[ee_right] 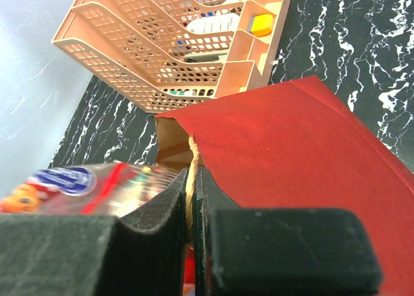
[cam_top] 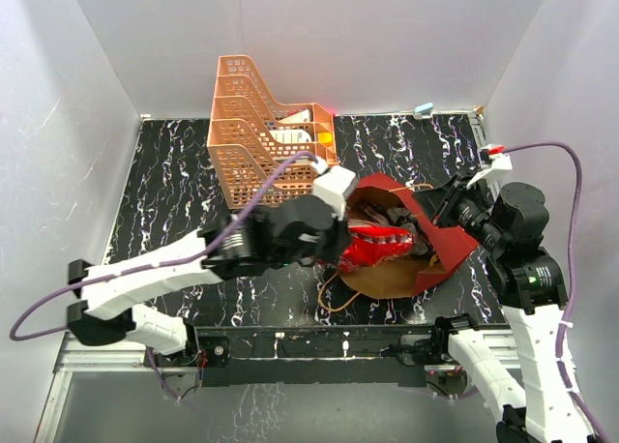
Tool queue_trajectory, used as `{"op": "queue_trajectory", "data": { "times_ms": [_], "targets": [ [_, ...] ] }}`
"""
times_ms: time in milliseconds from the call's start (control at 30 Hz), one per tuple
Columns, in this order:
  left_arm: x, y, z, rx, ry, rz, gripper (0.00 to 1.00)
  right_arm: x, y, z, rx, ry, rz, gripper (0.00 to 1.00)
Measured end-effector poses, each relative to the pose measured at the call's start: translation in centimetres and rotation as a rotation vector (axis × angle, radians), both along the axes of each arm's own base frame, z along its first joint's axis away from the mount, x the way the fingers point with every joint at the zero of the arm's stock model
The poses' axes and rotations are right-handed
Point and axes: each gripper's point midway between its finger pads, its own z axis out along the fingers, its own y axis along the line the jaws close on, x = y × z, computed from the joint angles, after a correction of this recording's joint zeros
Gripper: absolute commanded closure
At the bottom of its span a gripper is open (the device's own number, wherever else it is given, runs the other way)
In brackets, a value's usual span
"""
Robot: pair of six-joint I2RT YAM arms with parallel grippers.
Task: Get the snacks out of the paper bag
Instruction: Take out the snack from the paper bag, then place the snack at the center of the board.
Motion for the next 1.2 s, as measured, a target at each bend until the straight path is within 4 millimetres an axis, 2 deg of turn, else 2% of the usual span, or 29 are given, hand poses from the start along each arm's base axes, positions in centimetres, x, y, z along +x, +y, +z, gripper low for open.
{"op": "queue_trajectory", "data": {
  "times_ms": [200,300,400,567,667,800,1033,1200],
  "targets": [
    [-0.1,5.5,6.5,-0.11,-0.117,0.029,1.0,0.3,-0.5,0.6,-0.009,0.0,-0.031,0.93],
    [0.2,8.4,9.0,-0.138,-0.172,0.072,1.0,0.4,-0.6,1.0,-0.009,-0.01,-0.04,0.93],
    [0.6,11.6,10.2,-0.131,-0.218,0.123,1.0,0.5,-0.9,1.0,-0.012,-0.012,-0.058,0.93],
    [1.0,16.5,10.2,-0.044,-0.248,0.214,1.0,0.7,-1.0,1.1,-0.015,-0.006,-0.067,0.93],
    [1.3,19.0,8.8,0.022,-0.249,0.279,1.0,0.9,-1.1,1.1,-0.016,-0.003,-0.069,0.93],
    [1.5,21.2,4.7,0.139,-0.236,0.345,1.0,1.0,-1.1,1.1,-0.017,-0.001,-0.074,0.93],
    [2.3,22.2,-4.0,0.431,-0.228,0.402,1.0,1.0,-1.0,1.2,-0.003,0.003,-0.073,0.93],
    [3.4,24.0,-7.4,0.563,-0.241,0.452,1.0,1.2,-0.9,1.0,0.002,0.0,-0.069,0.93]
  ]
}}
